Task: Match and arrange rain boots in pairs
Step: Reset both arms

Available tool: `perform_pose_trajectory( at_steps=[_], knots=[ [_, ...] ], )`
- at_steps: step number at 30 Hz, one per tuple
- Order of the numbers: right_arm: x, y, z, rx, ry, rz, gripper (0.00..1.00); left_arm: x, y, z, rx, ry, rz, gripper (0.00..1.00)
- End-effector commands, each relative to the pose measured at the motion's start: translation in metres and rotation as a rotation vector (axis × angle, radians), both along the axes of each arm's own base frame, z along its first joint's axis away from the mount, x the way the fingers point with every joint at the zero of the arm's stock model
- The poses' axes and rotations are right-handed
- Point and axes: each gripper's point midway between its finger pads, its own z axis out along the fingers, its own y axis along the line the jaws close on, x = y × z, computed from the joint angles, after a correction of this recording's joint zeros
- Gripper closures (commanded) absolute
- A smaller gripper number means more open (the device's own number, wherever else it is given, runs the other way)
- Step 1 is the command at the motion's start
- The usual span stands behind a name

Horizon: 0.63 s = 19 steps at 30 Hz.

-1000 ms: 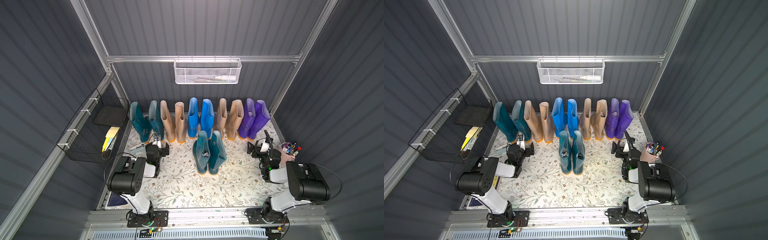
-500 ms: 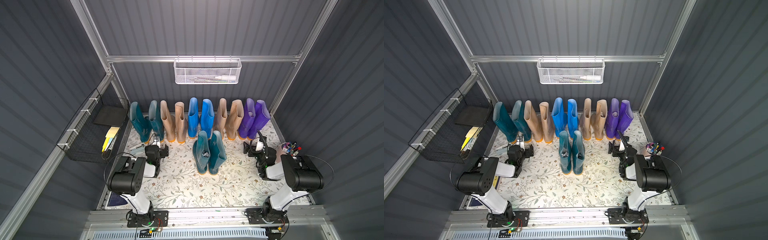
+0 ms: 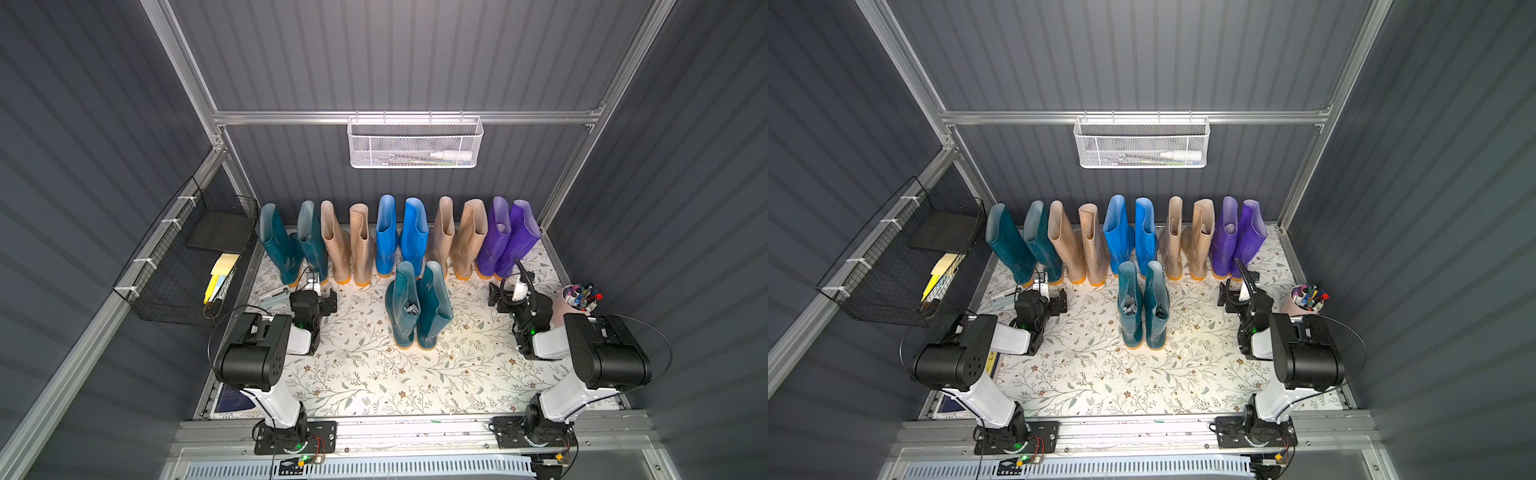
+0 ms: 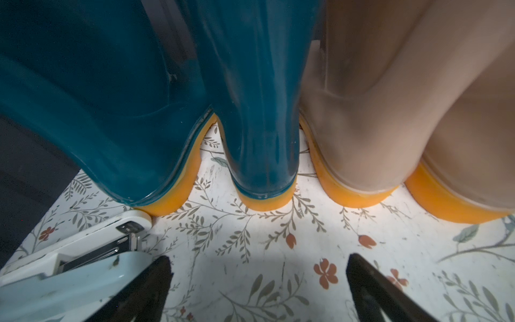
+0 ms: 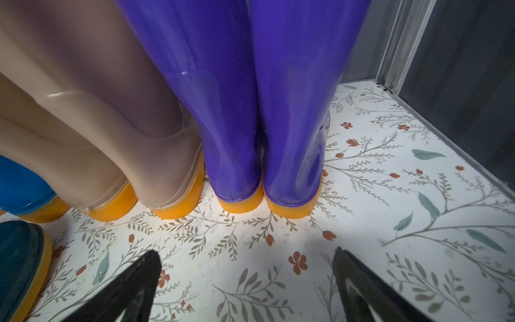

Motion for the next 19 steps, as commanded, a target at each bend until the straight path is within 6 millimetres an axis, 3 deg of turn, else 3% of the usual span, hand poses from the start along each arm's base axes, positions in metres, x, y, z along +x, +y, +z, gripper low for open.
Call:
perform_pose_trajectory(
  at_steps=[1, 19],
  knots=[
    [0.004, 0.0005, 0.0066, -0.01, -0.018, 0.001, 0.01, 0.0035, 0.0048, -0.0013, -0.009, 0.006, 0.025, 0.0],
    [0.0049, 0.0016, 0.0072, -0.028, -0.029, -0.001, 0.01, 0.0036, 0.0047, -0.0011, -0.009, 0.005, 0.025, 0.0]
  ],
)
